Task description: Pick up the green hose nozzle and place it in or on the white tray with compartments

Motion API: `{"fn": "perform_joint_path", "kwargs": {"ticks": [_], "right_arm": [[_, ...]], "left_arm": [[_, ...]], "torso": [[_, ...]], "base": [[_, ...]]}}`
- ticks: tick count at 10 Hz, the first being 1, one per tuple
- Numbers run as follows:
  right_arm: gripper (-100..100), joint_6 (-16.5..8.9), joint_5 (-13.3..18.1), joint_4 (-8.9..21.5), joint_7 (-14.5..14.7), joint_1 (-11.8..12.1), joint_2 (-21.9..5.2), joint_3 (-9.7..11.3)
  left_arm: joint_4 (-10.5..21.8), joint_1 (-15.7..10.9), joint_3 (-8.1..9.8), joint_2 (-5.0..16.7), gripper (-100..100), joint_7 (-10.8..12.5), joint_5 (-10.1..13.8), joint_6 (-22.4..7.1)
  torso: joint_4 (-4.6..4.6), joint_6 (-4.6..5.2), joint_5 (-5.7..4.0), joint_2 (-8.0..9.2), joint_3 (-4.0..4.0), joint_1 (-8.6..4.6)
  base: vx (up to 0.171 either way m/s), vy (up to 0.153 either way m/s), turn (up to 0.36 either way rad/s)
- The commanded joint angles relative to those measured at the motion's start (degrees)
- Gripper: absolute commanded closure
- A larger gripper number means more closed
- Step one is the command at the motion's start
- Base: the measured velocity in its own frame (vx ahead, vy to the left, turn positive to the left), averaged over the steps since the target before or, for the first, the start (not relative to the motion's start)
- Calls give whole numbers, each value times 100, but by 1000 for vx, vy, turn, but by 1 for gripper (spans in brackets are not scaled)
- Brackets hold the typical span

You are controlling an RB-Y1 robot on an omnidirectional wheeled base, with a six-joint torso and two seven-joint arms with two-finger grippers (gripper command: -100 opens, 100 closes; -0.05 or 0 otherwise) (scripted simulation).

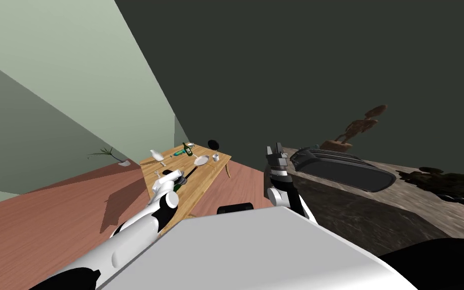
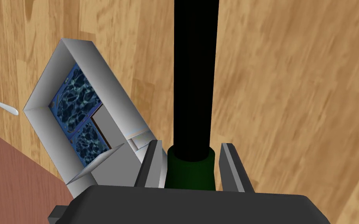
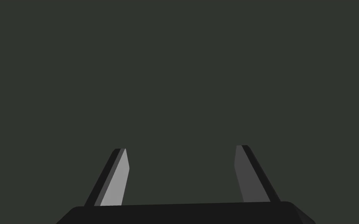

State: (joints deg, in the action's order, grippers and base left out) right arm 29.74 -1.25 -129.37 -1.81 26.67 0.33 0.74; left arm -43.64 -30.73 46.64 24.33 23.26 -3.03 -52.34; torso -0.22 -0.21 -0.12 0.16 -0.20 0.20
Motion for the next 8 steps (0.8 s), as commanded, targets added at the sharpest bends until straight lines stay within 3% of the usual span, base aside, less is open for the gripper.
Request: {"fn": "perform_joint_path", "kwargs": {"ticks": [1,2,4,5,6,8], "right_arm": [[0,0,0,0,0,0,0,0],[0,0,0,0,0,0,0,0],[0,0,0,0,0,1,0,-1],[0,0,0,0,0,1,0,0],[0,0,0,0,0,0,0,0],[0,0,0,0,0,1,0,0]], "left_arm": [[157,20,108,221,100,5,-85,14],[323,111,250,470,100,12,-223,45],[323,111,250,470,100,12,-223,45],[505,216,392,728,100,17,-377,87],[505,216,392,728,100,17,-377,87],[695,327,529,981,100,23,-536,136]], "torso": [[0,0,0,0,0,0],[0,-3,-4,-1,0,2],[-2,0,-8,-6,2,2],[-2,3,-8,0,-1,-9],[-2,3,-12,-3,0,-10],[-2,7,-14,-5,2,-11]], "base": [[17,22,-104],[40,29,-166],[24,29,-29],[34,20,-155],[37,29,-75],[31,29,-107]]}}
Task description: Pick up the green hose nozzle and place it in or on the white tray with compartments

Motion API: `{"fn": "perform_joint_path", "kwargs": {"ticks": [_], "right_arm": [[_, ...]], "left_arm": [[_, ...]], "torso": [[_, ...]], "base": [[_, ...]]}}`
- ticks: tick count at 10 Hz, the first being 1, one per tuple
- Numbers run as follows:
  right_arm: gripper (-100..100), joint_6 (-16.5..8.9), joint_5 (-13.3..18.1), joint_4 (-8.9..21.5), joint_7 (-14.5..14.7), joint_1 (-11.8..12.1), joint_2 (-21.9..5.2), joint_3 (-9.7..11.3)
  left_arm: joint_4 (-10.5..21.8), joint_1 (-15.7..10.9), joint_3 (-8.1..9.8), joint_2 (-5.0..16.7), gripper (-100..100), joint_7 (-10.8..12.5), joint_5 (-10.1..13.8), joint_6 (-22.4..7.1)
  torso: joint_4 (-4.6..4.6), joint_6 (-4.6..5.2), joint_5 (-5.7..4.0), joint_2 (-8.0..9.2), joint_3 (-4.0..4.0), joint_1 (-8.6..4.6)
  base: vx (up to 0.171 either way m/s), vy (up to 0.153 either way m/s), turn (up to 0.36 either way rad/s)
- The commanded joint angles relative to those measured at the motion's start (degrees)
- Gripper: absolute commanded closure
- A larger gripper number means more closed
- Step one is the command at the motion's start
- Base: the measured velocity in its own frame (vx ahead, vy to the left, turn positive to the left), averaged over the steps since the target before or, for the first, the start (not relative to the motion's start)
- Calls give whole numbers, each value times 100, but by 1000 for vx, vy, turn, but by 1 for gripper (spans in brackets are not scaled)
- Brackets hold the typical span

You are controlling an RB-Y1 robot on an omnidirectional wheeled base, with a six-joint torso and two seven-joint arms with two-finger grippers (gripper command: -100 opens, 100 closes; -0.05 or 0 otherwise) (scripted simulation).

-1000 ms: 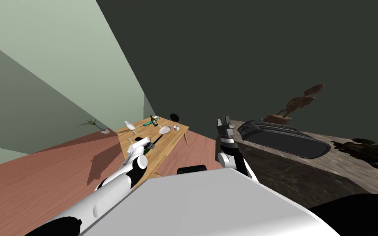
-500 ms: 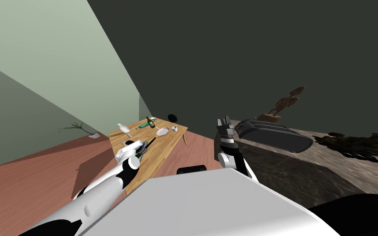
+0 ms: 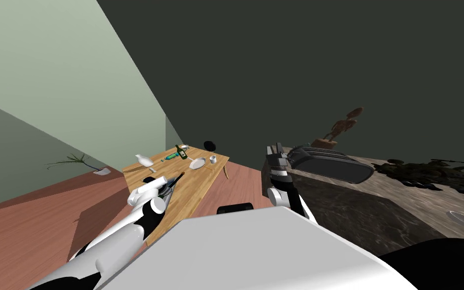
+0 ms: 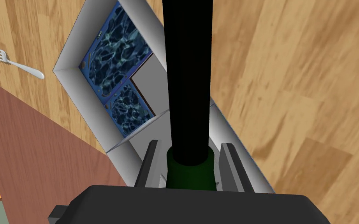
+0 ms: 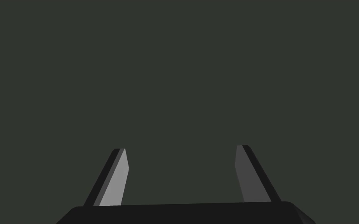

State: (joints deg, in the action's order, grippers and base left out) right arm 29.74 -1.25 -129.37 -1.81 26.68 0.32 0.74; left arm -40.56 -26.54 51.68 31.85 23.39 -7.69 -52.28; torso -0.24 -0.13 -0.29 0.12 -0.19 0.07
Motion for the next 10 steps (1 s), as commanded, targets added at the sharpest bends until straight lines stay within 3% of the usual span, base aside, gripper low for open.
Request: {"fn": "perform_joint_path", "kwargs": {"ticks": [1,2,3,4,6,8,10], "right_arm": [[0,0,0,0,0,0,0,0],[0,0,0,0,0,0,0,0],[0,0,0,0,0,0,0,0],[0,0,0,0,0,0,0,0],[0,0,0,0,0,0,0,0],[0,0,0,0,0,0,0,0],[0,0,0,0,0,1,0,0]], "left_arm": [[286,-91,25,228,100,10,-70,131],[481,-35,91,350,100,14,-148,156],[481,-35,91,350,100,14,-148,156],[657,71,213,577,100,20,-298,206],[657,71,213,577,100,20,-298,206],[920,235,391,920,100,20,-531,287],[917,196,367,907,100,32,-525,262]], "torso": [[0,0,0,0,0,0],[-2,2,-4,0,-1,-2],[-1,2,-2,3,-2,-6],[-1,2,-2,3,-2,-9],[-2,5,-7,-2,0,-6],[-3,5,-9,1,-2,-12],[-3,5,-12,-5,1,-12]], "base": [[23,28,-29],[22,27,-67],[21,20,-46],[39,34,-173],[28,31,-21],[42,36,-149],[31,29,-14]]}}
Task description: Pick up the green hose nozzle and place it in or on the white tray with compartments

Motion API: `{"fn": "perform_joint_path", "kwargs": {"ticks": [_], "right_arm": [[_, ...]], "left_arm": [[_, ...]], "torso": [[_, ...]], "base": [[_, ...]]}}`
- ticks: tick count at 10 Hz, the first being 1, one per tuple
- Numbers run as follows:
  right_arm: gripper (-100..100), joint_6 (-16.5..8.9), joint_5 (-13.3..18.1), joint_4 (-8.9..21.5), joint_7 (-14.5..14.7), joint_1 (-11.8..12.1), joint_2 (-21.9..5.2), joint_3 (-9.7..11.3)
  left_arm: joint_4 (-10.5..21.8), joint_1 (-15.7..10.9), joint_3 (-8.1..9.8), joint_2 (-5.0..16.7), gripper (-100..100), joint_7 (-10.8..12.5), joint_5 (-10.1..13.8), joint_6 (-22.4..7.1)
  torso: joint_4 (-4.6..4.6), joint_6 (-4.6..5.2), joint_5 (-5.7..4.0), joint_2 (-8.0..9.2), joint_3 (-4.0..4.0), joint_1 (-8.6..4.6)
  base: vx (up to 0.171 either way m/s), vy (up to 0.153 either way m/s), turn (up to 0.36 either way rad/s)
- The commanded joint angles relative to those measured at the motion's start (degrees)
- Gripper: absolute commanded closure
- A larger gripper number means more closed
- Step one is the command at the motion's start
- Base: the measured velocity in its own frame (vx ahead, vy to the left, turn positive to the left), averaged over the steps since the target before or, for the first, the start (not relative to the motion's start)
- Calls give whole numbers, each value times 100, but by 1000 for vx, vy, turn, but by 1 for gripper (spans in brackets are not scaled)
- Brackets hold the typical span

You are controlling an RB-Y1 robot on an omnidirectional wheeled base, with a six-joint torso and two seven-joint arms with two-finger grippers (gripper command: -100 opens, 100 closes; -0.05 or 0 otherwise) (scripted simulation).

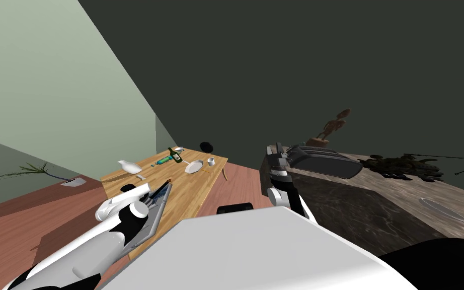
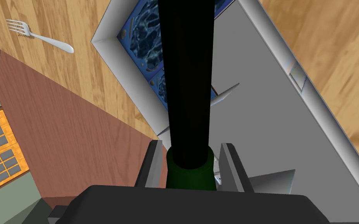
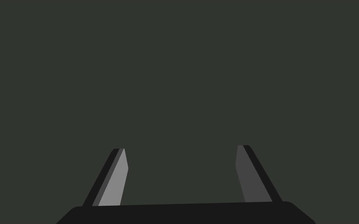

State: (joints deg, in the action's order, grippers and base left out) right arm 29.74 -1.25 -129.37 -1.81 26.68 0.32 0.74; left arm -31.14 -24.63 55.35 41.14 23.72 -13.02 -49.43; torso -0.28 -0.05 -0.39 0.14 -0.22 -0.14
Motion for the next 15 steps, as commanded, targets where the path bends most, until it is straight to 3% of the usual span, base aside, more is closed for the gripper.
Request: {"fn": "perform_joint_path", "kwargs": {"ticks": [1,5,6,7,9,12,13,15], "right_arm": [[0,0,0,0,0,0,0,0],[0,0,0,0,0,0,0,0],[0,0,0,0,0,0,0,0],[0,0,0,0,0,0,0,0],[0,0,0,0,0,-1,0,1],[0,0,0,0,0,-1,0,1],[0,0,0,0,0,0,0,0],[0,0,0,0,0,0,0,0]], "left_arm": [[0,0,0,0,-100,0,0,0],[-3,0,0,-1,-100,0,1,-1],[-3,0,0,-1,0,0,1,-1],[-45,-88,65,109,-100,-50,-59,-206],[-100,-205,152,257,-100,-115,-138,-481],[-175,-218,187,274,-100,-139,-155,-572],[-193,-217,192,273,0,-148,-156,-603],[-191,-217,192,273,0,-147,-156,-601]], "torso": [[0,0,0,0,0,0],[-2,0,-3,9,-5,-10],[-2,0,-3,9,-5,-10],[-2,0,-3,9,-5,-10],[-5,2,-5,21,-13,-16],[-5,0,-4,21,-13,-15],[-4,-1,-3,16,-10,-12],[-3,0,-2,10,-6,-10]], "base": [[0,0,0],[0,0,0],[0,0,0],[-23,-7,-74],[-46,-13,-76],[-25,-8,-30],[0,0,0],[0,0,0]]}}
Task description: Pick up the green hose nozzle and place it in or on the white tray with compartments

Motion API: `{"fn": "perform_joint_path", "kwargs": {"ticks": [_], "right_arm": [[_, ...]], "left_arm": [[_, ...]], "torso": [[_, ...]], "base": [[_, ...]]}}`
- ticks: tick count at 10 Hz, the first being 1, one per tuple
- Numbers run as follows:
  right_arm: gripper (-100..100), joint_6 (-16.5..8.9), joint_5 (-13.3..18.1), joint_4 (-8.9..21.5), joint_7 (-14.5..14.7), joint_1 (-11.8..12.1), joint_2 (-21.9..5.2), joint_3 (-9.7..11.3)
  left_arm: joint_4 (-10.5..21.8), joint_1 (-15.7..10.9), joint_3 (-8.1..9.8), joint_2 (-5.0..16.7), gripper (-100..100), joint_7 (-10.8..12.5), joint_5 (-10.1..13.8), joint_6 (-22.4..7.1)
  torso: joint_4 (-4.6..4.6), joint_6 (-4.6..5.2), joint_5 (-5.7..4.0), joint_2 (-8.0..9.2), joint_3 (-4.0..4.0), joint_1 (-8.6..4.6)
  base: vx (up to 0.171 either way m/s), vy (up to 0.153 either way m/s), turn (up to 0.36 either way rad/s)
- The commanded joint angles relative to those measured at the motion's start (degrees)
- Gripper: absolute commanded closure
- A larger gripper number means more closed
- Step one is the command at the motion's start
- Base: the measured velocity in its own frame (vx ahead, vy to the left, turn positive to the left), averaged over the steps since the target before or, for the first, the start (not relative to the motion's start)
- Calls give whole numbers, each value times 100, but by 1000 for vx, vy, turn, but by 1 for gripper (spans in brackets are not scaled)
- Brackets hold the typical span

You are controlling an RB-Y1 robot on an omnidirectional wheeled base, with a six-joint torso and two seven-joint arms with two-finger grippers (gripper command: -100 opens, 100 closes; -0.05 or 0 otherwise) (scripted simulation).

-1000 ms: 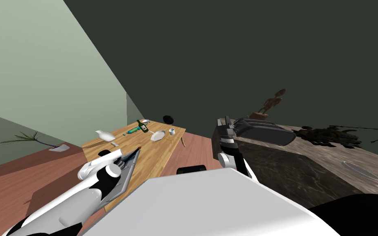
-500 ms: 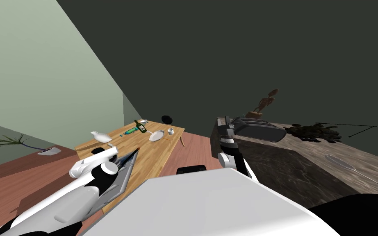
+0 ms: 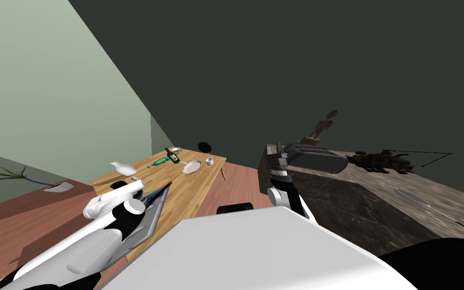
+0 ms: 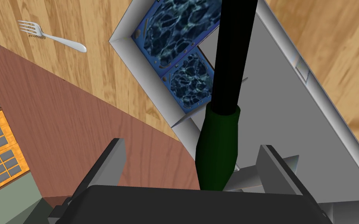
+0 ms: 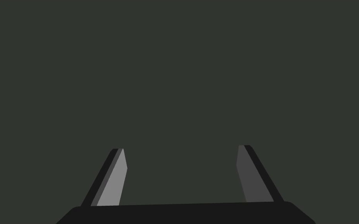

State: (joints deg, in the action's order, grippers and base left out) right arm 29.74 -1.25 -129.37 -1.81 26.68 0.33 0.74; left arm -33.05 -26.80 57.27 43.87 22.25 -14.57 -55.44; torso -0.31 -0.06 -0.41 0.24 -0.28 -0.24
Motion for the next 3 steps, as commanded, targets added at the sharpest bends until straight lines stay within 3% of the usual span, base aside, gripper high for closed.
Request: {"fn": "perform_joint_path", "kwargs": {"ticks": [1,3], "right_arm": [[0,0,0,0,0,0,0,0],[0,0,0,0,0,0,0,0]], "left_arm": [[0,0,0,0,0,0,0,0],[0,0,0,0,0,0,0,0]], "torso": [[0,0,0,0,0,0],[0,0,0,0,0,0]], "base": [[0,0,0],[0,0,0]]}}
